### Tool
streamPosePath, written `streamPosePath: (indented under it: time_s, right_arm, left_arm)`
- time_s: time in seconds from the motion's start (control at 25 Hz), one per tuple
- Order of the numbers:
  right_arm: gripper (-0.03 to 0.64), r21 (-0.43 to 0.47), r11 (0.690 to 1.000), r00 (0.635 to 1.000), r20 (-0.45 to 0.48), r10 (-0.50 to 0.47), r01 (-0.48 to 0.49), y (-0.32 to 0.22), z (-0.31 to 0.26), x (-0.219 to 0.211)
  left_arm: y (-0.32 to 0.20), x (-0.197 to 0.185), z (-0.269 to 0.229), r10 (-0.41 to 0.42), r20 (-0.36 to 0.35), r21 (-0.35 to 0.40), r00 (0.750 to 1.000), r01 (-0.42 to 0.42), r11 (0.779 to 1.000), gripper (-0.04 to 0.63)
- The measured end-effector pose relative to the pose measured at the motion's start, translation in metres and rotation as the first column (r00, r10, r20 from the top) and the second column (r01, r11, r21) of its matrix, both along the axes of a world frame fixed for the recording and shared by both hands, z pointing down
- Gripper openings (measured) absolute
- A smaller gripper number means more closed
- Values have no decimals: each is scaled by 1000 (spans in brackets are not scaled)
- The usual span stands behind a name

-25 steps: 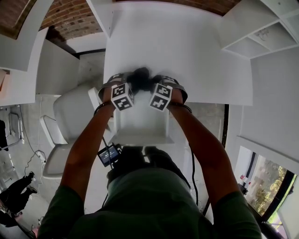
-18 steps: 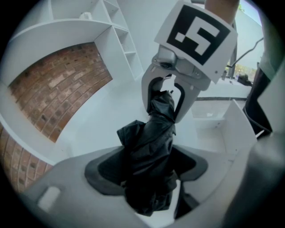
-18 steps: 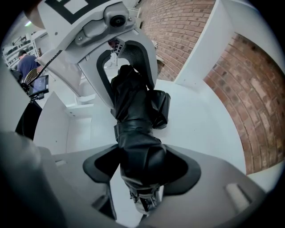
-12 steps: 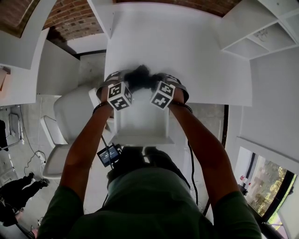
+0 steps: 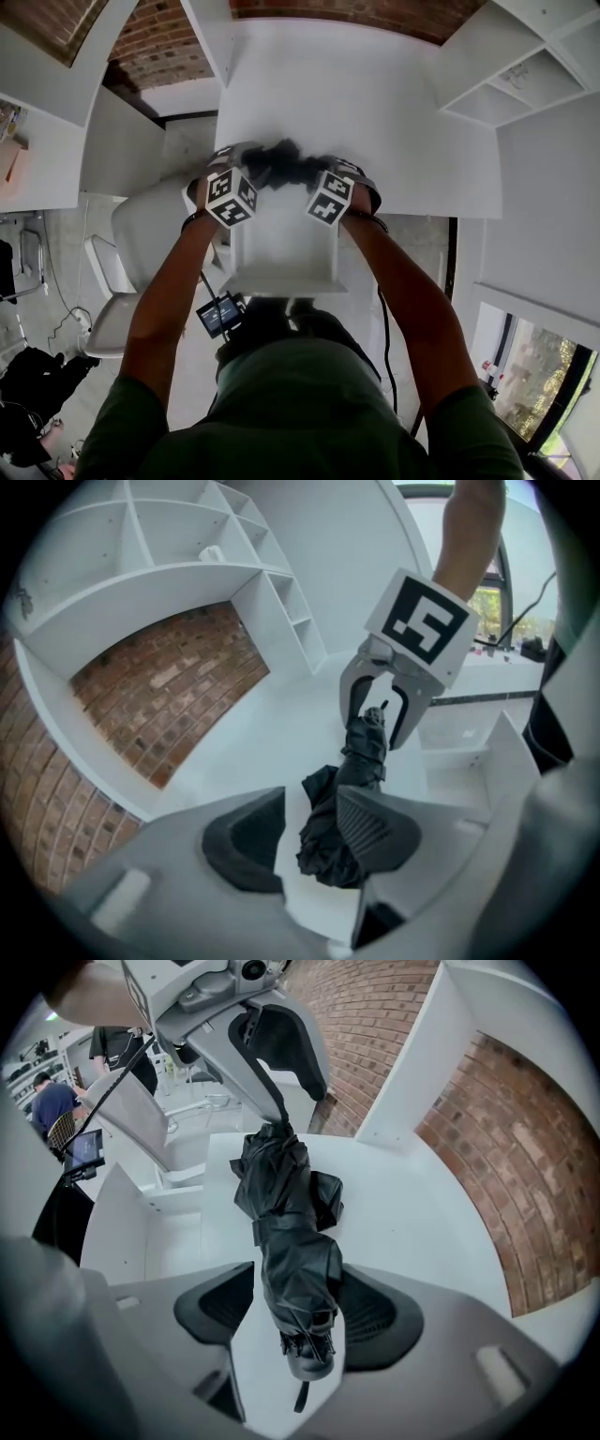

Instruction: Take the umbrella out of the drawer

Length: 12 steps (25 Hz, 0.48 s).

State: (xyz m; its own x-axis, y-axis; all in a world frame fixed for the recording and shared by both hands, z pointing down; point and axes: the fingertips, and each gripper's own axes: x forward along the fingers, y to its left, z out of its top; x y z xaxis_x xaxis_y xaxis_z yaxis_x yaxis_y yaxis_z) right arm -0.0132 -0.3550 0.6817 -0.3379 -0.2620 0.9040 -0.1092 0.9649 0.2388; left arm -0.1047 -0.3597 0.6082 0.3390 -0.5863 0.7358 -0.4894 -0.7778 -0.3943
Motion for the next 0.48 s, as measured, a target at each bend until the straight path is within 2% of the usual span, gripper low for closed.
streamPosePath:
  time_s: [0.28, 0.48]
  right_arm:
    - [291, 2, 1000, 998, 55, 8, -8, 6, -25, 1]
    - [299, 11, 998, 986, 159, 56, -59, 10, -59, 5]
  left_arm:
    - [7, 2, -44, -33, -48, 72, 998, 36, 997, 127]
    - [15, 5, -87, -60, -107, 147, 992, 76, 986, 83]
